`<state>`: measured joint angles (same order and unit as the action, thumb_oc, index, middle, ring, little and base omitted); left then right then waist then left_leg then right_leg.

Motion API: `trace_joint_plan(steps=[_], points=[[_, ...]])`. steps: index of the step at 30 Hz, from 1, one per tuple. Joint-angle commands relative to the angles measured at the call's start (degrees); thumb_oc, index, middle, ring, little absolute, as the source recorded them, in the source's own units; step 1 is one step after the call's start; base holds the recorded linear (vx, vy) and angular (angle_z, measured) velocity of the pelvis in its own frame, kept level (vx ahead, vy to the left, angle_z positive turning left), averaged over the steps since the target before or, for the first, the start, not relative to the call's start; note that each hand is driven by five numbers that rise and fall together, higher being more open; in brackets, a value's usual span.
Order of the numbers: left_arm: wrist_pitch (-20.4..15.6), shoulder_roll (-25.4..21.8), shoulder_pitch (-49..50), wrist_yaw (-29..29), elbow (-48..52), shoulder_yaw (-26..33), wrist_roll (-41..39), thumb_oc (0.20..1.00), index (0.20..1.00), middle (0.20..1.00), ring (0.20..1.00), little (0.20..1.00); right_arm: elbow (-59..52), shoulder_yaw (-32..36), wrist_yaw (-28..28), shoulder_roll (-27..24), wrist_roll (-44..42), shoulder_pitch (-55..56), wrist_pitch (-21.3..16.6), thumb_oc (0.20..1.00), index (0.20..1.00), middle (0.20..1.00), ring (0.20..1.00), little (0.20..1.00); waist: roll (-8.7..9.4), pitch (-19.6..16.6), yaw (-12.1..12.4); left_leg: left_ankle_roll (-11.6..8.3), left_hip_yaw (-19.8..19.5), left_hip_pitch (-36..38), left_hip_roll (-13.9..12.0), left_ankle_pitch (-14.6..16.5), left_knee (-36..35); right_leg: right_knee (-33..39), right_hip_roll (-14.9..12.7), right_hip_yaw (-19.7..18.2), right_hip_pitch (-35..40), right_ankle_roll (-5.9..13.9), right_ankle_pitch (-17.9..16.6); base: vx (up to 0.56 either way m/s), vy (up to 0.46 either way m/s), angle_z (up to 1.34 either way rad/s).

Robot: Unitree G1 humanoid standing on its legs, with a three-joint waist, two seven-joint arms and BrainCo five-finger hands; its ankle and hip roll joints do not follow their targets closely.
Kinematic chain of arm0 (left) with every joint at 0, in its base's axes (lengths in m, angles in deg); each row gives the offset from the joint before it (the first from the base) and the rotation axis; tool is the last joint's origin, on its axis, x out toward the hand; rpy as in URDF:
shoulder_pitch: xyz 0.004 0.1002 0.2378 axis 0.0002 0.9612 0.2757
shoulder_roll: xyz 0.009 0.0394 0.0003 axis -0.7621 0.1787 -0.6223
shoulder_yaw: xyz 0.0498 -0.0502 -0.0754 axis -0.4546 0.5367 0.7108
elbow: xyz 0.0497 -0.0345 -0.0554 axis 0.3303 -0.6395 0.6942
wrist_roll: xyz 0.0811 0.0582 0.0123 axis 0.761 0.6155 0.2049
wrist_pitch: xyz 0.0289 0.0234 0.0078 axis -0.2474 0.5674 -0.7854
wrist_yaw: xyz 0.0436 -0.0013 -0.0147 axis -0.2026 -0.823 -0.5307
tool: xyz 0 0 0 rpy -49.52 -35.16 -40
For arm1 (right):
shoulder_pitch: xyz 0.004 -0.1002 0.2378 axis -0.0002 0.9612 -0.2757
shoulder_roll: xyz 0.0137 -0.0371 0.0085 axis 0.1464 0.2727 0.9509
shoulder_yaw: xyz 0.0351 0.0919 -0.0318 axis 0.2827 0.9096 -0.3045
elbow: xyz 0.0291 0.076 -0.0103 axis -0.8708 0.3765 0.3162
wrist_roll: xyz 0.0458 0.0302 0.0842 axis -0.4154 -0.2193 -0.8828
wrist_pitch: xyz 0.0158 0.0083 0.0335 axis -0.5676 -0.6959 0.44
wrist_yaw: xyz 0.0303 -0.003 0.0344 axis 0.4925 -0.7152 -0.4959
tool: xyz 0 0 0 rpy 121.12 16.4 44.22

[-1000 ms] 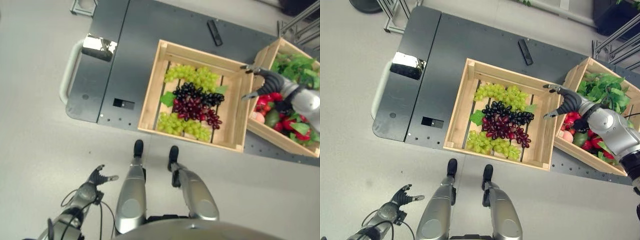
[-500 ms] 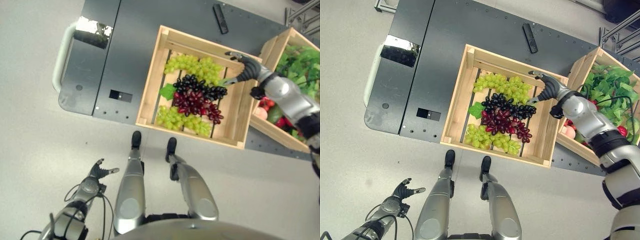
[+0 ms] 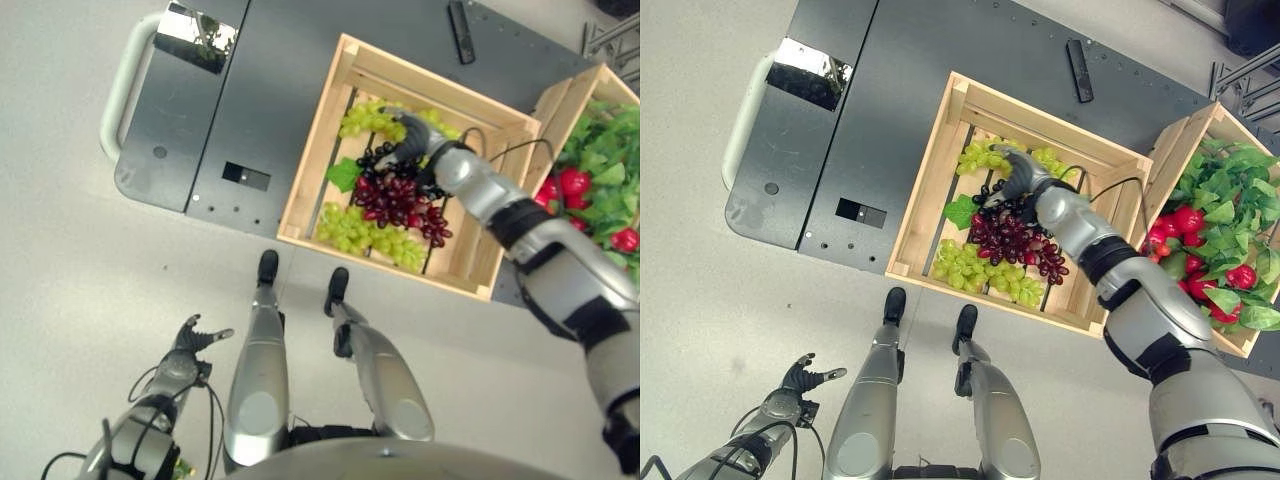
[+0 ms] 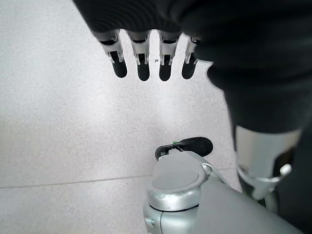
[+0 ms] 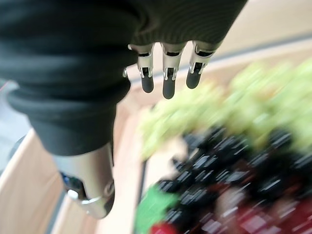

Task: Pick up the fruits from the basket on one side to the basket on the other side

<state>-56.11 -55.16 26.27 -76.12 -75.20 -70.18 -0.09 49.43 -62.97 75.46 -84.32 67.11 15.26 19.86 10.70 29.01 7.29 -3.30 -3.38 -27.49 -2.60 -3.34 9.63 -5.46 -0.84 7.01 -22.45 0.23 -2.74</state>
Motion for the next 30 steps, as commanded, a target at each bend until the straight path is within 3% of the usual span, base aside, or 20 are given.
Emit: trace_joint_plan(steps=[1,8,20,30], points=[[0.42,-0.50,1.14,-1.08,-0.68,0.90,-2.11,1.000,1.000,1.000,1.000,1.000,0.75,0.33,-2.42,-3.14,1.14,-3.48,0.09,1.000,1.000,1.000,1.000,1.000,2.36,0.77,1.04,0.99,0.29,-1.95,2.00,0.80,3.76,-2.24,-1.60,-0.46,-2.20,5.30,-3.76,0.00,0.017,0.06],[0.67,-0.56,0.36,-1.84,-0.78,-0.11,-2.14,1.000,1.000,1.000,1.000,1.000,6.83,-0.15,-2.83,2.58,2.24,-5.00,1.04,1.000,1.000,1.000,1.000,1.000,2.47,0.78,1.94,1.23,-0.33,-3.99,2.28,1.35,5.16,-2.25,-1.53,-0.11,-3.11,5.28,-3.76,0.00,0.000,0.00],[0.40,-1.05,-0.31,-2.66,-0.67,-0.08,-2.37,1.000,1.000,1.000,1.000,1.000,6.21,-2.38,-0.64,4.86,3.10,-4.33,0.85,1.000,1.000,1.000,1.000,1.000,3.16,0.78,1.81,1.30,-0.47,-4.12,2.51,1.19,4.98,-2.07,-1.34,0.16,-3.26,5.18,-3.83,0.00,0.002,0.02],[1.00,0.01,-2.60,-2.77,-2.55,-2.01,-2.28,1.000,1.000,1.000,1.000,1.000,22.94,-1.92,-1.74,8.26,12.44,-5.64,4.63,1.000,1.000,1.000,1.000,1.000,2.22,0.78,1.56,1.45,-0.87,-3.97,2.83,0.53,3.74,-1.88,-1.54,0.55,-3.60,5.10,-4.05,0.00,0.000,0.00]])
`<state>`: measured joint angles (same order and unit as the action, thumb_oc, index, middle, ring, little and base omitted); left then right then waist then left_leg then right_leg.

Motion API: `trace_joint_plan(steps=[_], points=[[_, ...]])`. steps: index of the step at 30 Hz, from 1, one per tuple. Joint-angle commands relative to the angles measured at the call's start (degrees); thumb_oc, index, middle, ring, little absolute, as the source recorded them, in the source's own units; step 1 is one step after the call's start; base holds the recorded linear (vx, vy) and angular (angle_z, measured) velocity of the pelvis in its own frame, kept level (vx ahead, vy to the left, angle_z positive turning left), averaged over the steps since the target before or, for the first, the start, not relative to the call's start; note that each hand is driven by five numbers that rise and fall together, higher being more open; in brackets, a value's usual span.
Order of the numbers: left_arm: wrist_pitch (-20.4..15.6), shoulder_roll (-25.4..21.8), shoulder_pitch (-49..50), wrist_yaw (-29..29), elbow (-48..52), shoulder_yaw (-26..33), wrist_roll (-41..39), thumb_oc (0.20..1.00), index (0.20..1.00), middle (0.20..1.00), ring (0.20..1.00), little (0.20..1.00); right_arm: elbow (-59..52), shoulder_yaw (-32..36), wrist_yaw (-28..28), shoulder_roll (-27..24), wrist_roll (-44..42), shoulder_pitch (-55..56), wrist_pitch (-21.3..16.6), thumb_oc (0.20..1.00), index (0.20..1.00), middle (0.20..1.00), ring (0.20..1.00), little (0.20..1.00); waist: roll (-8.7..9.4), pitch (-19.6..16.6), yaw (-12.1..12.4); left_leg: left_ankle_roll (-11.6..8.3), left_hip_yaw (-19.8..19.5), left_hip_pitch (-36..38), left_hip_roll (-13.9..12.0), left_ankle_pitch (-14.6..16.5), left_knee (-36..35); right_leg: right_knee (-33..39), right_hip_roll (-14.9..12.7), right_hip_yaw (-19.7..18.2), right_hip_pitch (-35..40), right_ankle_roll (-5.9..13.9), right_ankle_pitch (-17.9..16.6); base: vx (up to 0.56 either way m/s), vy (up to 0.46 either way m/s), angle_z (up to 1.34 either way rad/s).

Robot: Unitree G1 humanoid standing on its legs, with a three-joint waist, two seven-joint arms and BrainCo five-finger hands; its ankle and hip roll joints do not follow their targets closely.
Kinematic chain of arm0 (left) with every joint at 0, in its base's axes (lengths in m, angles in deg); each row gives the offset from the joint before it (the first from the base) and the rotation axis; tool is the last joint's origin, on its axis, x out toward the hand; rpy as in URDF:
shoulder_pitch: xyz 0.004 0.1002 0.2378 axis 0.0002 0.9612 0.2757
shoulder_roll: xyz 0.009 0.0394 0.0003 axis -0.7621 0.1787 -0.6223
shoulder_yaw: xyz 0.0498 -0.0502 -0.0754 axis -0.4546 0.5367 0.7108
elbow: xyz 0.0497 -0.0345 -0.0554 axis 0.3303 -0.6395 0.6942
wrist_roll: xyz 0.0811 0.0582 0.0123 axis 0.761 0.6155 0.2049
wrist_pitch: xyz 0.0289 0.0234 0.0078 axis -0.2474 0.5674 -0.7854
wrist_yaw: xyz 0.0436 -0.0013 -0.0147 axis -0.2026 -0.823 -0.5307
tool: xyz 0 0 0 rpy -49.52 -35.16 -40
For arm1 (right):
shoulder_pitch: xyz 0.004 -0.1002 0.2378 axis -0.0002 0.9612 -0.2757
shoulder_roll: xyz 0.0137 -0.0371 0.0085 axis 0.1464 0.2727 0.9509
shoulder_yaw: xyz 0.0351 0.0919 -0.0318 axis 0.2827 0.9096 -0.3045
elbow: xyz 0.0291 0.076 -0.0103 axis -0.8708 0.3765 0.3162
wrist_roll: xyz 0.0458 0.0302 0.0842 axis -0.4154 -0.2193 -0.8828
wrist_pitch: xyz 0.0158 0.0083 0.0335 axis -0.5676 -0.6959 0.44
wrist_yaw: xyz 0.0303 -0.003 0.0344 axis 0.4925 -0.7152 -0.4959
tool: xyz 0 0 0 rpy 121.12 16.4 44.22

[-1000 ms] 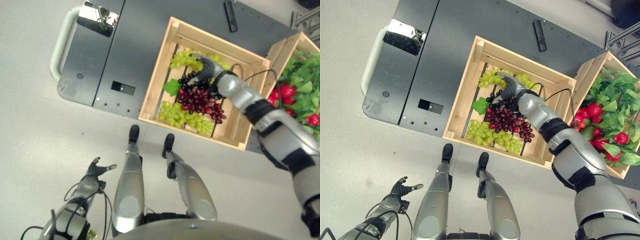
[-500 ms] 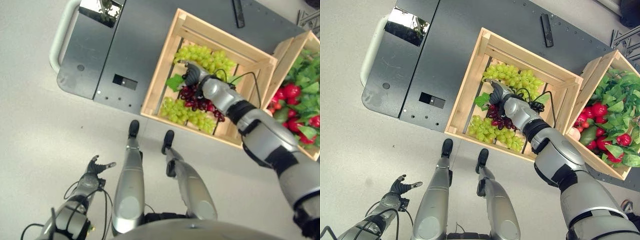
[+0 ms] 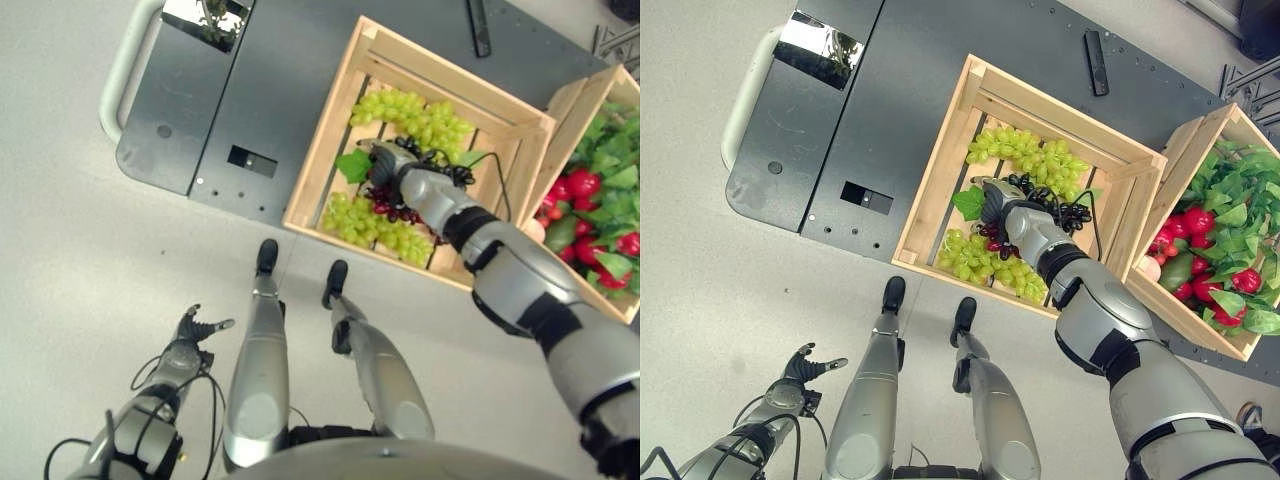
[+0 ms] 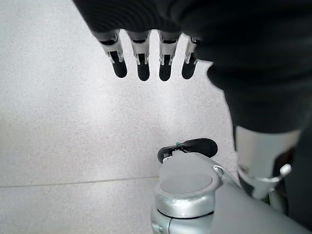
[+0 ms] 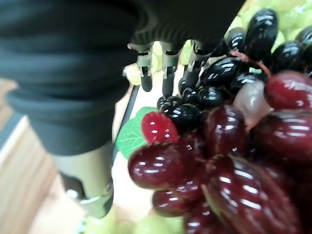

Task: Pick up the fruits from the basket on one side to the basket on the other side

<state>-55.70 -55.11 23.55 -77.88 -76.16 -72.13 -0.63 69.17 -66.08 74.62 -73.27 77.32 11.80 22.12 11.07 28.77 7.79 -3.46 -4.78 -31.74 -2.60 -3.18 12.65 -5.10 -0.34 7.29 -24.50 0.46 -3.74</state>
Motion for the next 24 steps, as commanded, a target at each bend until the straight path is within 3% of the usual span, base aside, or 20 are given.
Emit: trace_joint_plan(steps=[1,7,24], points=[[0.59,-0.04,0.11,-1.02,-1.59,-0.06,-1.74,1.000,1.000,1.000,1.000,1.000,3.21,1.19,-0.89,-2.79,2.24,-2.18,2.37,1.000,1.000,1.000,1.000,1.000,1.85,1.03,1.06,1.61,0.53,0.28,2.84,0.36,0.72,-2.25,-2.04,0.27,-1.54,4.87,-3.04,0.00,0.000,0.00],[0.85,0.40,-0.23,-1.14,-1.59,-0.74,-1.73,1.000,1.000,1.000,1.000,1.000,4.80,1.47,-1.25,-2.72,4.10,-2.95,3.11,1.000,1.000,1.000,1.000,1.000,1.53,1.03,0.99,1.66,0.57,0.51,2.96,0.15,0.23,-2.01,-2.23,0.44,-1.43,4.95,-3.31,0.00,0.000,0.00],[1.26,0.31,-0.26,-0.32,-2.39,-1.10,-2.33,1.000,1.000,1.000,1.000,1.000,5.56,0.77,-0.58,-8.37,3.90,-5.88,3.36,1.000,1.000,1.000,1.000,1.000,2.25,1.03,0.95,1.72,0.26,0.33,3.26,0.44,0.57,-2.11,-2.35,0.80,-0.93,5.18,-3.14,0.00,0.000,0.00]])
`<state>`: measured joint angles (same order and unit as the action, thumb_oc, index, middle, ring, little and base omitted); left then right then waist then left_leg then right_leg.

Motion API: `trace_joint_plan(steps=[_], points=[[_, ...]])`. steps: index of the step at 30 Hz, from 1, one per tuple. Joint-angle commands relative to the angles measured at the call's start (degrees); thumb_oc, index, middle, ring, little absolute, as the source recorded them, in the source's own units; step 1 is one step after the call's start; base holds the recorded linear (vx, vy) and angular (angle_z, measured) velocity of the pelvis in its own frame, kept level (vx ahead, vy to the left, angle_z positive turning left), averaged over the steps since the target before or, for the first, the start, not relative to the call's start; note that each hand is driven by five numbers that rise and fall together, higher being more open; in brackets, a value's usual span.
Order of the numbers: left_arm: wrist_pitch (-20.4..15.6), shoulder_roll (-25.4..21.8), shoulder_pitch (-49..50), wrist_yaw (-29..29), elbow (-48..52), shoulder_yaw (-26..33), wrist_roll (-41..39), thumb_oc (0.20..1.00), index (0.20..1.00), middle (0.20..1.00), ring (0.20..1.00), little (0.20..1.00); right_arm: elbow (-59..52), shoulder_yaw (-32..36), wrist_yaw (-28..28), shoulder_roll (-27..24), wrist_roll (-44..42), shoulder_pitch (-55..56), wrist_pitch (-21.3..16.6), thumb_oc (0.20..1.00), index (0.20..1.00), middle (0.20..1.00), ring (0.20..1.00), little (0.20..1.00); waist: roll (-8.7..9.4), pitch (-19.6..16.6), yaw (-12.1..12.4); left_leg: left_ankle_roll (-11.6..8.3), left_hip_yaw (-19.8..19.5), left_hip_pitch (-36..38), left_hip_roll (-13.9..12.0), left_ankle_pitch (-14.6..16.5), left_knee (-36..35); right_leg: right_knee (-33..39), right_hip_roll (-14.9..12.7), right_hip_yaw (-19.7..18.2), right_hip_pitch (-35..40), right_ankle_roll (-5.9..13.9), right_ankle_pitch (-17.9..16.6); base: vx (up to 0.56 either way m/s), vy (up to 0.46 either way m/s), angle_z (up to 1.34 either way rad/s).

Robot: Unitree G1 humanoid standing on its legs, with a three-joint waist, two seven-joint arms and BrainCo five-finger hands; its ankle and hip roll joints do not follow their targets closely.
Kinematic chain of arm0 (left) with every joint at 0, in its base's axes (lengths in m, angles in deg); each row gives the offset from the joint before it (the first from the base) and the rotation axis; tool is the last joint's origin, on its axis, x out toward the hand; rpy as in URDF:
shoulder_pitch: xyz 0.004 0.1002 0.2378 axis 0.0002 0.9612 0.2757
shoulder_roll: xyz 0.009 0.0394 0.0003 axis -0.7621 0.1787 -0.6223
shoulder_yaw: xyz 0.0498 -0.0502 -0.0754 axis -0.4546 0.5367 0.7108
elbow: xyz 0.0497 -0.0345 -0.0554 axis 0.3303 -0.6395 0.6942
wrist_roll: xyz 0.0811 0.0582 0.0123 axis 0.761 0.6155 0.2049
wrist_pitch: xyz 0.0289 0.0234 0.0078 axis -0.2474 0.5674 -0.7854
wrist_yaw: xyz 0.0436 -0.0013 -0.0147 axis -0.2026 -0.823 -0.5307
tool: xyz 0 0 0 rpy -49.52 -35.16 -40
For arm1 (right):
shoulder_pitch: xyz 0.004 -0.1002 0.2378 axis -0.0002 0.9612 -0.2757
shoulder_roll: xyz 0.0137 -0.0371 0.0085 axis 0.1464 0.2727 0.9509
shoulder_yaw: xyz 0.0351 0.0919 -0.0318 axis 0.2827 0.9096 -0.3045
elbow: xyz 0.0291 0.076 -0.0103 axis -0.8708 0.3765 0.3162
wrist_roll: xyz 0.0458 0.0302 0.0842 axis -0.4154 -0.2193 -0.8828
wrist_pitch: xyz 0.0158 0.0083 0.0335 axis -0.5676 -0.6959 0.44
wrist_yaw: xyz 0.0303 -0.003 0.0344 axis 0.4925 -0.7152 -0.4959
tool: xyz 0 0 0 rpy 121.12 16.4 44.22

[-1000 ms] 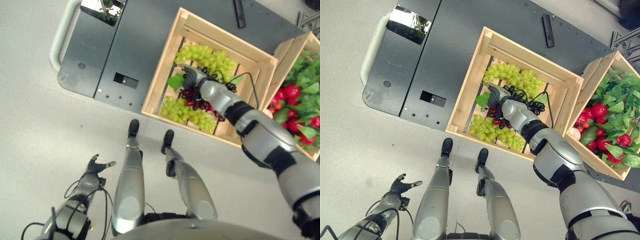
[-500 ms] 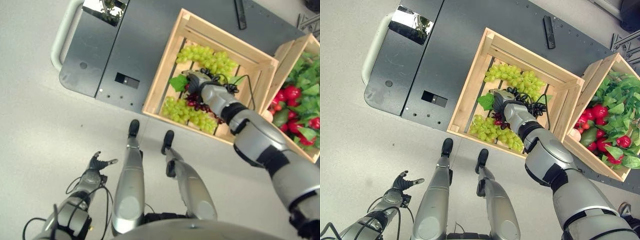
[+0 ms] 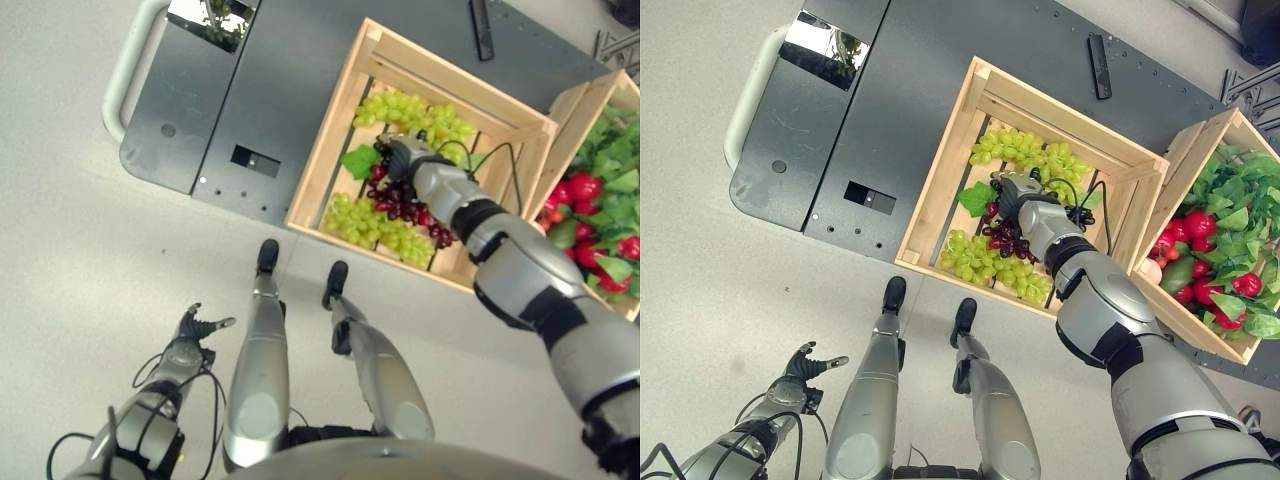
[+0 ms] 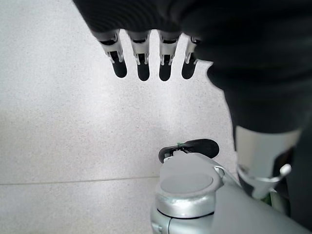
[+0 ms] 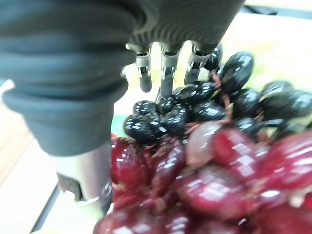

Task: Pick up the fruits from the basket on one side to the basket on the other side

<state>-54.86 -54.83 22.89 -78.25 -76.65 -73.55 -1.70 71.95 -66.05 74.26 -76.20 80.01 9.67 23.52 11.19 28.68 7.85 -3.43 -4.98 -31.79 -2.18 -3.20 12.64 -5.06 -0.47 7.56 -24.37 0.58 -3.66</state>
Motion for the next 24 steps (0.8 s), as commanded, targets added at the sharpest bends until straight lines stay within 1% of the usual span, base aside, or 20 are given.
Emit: trace_joint_plan(steps=[1,2,3,6,15,21,24], points=[[0.40,-0.06,0.44,0.22,-1.71,0.16,-1.44,1.000,1.000,1.000,1.000,1.000,3.48,0.69,0.00,-6.57,0.83,-4.69,2.10,1.000,1.000,1.000,1.000,1.000,2.05,1.11,0.93,1.69,0.43,0.35,2.92,0.46,0.55,-2.19,-2.26,0.61,-1.07,5.04,-3.17,0.00,0.000,0.00],[0.40,-0.05,0.43,0.22,-1.71,0.15,-1.44,1.000,1.000,1.000,1.000,1.000,3.48,0.69,0.00,-6.59,0.82,-4.69,2.10,1.000,1.000,1.000,1.000,1.000,2.04,1.11,0.93,1.69,0.42,0.34,2.92,0.47,0.56,-2.20,-2.26,0.62,-1.08,5.04,-3.16,0.00,0.000,0.00],[0.38,-0.12,0.52,0.33,-1.65,0.10,-1.75,1.000,1.000,1.000,1.000,1.000,4.09,0.74,0.04,-7.93,0.43,-5.44,2.16,1.000,1.000,1.000,1.000,1.000,1.98,1.11,0.96,1.71,0.38,0.23,2.96,0.46,0.53,-2.27,-2.29,0.72,-1.26,5.05,-3.18,0.00,0.000,0.00],[0.44,-0.12,0.41,0.54,-1.47,-0.28,-1.73,1.000,1.000,1.000,1.000,1.000,4.68,0.34,0.26,-9.16,0.56,-5.69,2.17,1.000,1.000,1.000,1.000,1.000,1.91,1.11,1.02,1.71,0.33,0.02,3.08,0.48,0.65,-2.36,-2.30,0.78,-1.47,5.06,-3.15,0.00,0.000,0.00],[0.50,-0.30,0.44,1.33,-1.53,-0.33,-1.54,1.000,1.000,1.000,1.000,1.000,3.92,-0.77,1.74,-11.02,1.34,-5.57,2.01,1.000,1.000,1.000,1.000,1.000,2.22,1.11,0.76,1.83,0.20,-0.68,3.23,0.89,1.52,-3.32,-2.36,1.07,-1.89,5.06,-2.66,0.00,0.000,0.00],[0.55,-0.29,0.47,1.51,-1.34,-0.42,-1.73,1.000,1.000,1.000,1.000,1.000,3.67,-0.33,2.08,-10.74,0.90,-5.11,1.88,1.000,1.000,1.000,1.000,1.000,2.18,1.11,0.62,1.97,0.15,-0.79,3.37,1.16,1.89,-4.14,-2.42,1.08,-2.26,5.02,-2.34,0.00,0.000,0.00],[0.63,-0.18,0.27,1.55,-1.10,-0.75,-1.88,1.000,1.000,1.000,1.000,1.000,3.73,-0.15,1.58,-9.78,1.22,-4.80,1.87,1.000,1.000,1.000,1.000,1.000,1.94,1.11,0.84,2.05,0.02,-1.31,3.43,1.15,1.90,-4.21,-2.51,1.25,-2.68,5.08,-2.36,0.00,0.000,0.00]])
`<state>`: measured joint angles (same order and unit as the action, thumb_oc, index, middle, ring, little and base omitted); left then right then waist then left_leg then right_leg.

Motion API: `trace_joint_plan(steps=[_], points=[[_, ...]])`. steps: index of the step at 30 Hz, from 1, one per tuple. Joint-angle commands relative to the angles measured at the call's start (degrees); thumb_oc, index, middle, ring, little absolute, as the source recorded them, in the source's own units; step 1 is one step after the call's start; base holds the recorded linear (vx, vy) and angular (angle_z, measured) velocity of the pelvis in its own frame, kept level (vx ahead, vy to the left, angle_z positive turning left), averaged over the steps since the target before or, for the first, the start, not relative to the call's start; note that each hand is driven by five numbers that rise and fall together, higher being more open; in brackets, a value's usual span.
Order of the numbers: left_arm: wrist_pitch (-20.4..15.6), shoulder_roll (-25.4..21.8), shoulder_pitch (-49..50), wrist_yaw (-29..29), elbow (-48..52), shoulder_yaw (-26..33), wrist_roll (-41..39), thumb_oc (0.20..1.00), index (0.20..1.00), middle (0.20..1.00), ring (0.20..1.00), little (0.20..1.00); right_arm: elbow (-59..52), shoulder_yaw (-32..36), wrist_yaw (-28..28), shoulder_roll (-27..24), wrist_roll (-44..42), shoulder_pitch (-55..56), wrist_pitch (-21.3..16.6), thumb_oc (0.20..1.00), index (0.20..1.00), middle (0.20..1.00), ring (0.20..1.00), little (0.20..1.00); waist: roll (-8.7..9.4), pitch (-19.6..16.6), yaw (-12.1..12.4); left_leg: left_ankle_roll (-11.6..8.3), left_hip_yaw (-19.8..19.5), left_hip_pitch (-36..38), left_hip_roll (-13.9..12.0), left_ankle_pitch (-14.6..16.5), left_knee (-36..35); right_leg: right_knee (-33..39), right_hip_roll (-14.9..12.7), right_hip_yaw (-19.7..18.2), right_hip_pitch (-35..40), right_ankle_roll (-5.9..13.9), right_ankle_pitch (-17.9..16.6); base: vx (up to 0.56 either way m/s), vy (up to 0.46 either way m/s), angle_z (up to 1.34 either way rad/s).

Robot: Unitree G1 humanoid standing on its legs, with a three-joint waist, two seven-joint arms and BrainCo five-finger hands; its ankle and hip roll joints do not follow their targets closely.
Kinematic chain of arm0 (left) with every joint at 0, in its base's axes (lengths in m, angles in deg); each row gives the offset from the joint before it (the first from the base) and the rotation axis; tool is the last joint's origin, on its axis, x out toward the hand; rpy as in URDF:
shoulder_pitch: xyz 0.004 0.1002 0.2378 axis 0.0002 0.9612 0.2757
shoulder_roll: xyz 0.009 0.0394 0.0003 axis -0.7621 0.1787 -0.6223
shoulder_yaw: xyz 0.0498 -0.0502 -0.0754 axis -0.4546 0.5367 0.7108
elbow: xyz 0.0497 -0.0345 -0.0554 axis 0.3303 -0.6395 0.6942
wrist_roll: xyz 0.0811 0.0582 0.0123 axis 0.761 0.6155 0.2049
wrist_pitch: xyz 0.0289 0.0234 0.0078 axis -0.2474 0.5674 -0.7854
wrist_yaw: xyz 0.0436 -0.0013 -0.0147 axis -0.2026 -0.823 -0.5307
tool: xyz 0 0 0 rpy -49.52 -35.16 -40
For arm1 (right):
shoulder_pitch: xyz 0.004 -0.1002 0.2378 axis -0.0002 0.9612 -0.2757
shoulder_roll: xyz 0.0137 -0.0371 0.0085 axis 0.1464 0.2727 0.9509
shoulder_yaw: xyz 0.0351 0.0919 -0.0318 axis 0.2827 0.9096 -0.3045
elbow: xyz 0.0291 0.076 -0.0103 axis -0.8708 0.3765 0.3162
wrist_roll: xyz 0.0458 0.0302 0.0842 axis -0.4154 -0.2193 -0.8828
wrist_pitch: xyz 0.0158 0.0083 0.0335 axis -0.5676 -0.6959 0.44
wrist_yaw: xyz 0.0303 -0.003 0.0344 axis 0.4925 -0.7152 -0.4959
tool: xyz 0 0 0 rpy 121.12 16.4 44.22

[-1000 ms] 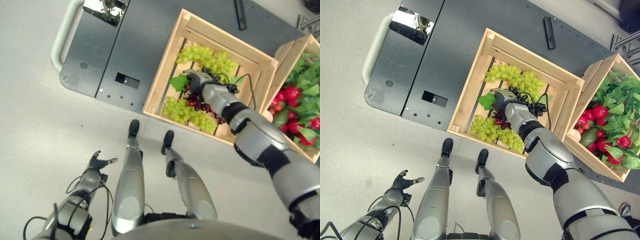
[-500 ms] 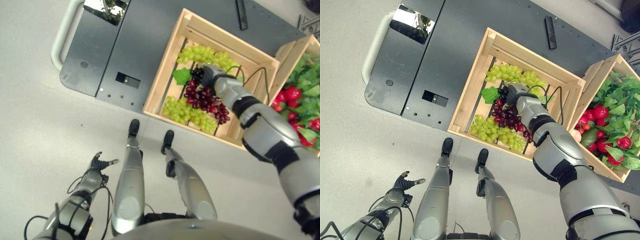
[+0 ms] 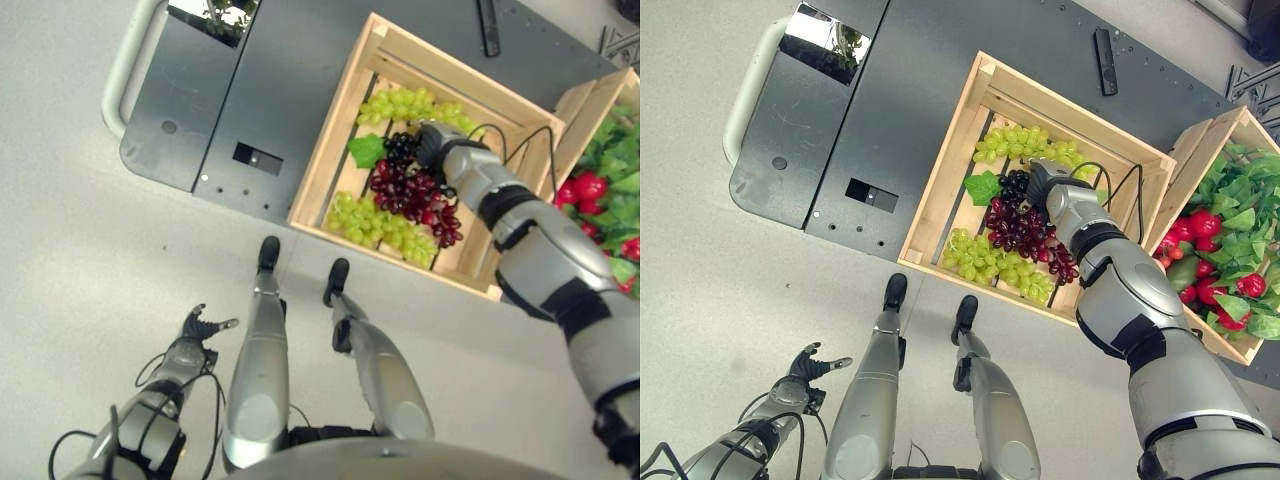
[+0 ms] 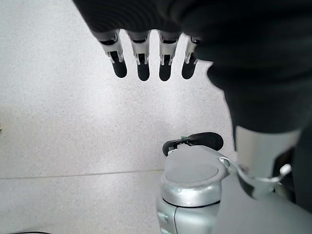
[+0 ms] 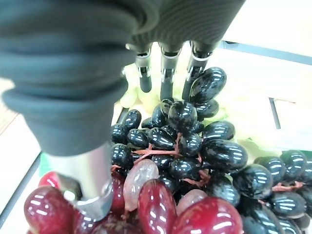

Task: Pick up the fruits from the basket on one side to the basket on the other side

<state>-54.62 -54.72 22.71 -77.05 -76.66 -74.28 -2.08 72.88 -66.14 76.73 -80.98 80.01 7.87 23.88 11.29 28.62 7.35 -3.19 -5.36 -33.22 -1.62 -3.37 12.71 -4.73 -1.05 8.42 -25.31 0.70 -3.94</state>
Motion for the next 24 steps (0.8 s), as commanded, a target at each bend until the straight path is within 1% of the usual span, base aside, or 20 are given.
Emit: trace_joint_plan(steps=[1,10,16,18,24], points=[[0.40,-0.22,0.30,0.27,-1.14,-0.02,-1.42,1.000,1.000,1.000,1.000,1.000,2.65,0.19,-0.98,-4.44,1.02,-2.75,1.45,1.000,1.000,1.000,1.000,1.000,1.73,1.17,1.36,1.82,0.33,-0.05,2.96,1.26,1.81,-4.48,-1.90,0.40,-1.85,4.96,-2.08,0.00,0.000,0.00],[0.28,-0.28,0.59,0.37,-0.96,-0.41,-1.22,1.000,1.000,1.000,1.000,1.000,1.69,-0.15,-0.92,-3.29,0.16,-3.84,1.01,1.000,1.000,1.000,1.000,1.000,1.40,1.18,1.39,1.84,0.04,-1.21,3.03,1.12,2.16,-4.86,-1.89,0.70,-2.98,4.75,-1.85,0.00,0.000,0.00],[0.17,-0.57,0.66,0.29,-0.01,-1.17,-1.21,1.000,1.000,1.000,1.000,1.000,2.25,-0.64,-1.26,-3.08,0.24,-4.76,0.86,1.000,1.000,1.000,1.000,1.000,0.65,1.18,2.00,1.82,0.01,-2.20,3.01,1.38,2.67,-5.07,-1.95,0.74,-3.94,4.70,-1.78,0.00,0.000,0.00],[0.15,-0.39,0.67,0.26,0.28,-1.70,-1.13,1.000,1.000,1.000,1.000,1.000,2.52,-1.58,-1.29,-2.05,1.71,-5.11,1.03,1.000,1.000,1.000,1.000,1.000,0.22,1.18,1.94,1.85,-0.32,-3.31,3.19,1.04,2.71,-5.18,-2.07,1.01,-4.86,4.70,-1.91,0.00,0.000,0.00],[0.16,-0.23,0.95,-0.05,0.44,-1.91,-1.14,1.000,1.000,1.000,1.000,1.000,1.72,-2.15,-1.76,-0.49,2.41,-5.15,1.00,1.000,1.000,1.000,1.000,1.000,-0.18,1.18,1.91,1.87,-0.51,-5.25,3.21,1.26,3.57,-5.51,-1.97,1.04,-6.64,4.71,-1.99,0.00,0.000,0.00]])
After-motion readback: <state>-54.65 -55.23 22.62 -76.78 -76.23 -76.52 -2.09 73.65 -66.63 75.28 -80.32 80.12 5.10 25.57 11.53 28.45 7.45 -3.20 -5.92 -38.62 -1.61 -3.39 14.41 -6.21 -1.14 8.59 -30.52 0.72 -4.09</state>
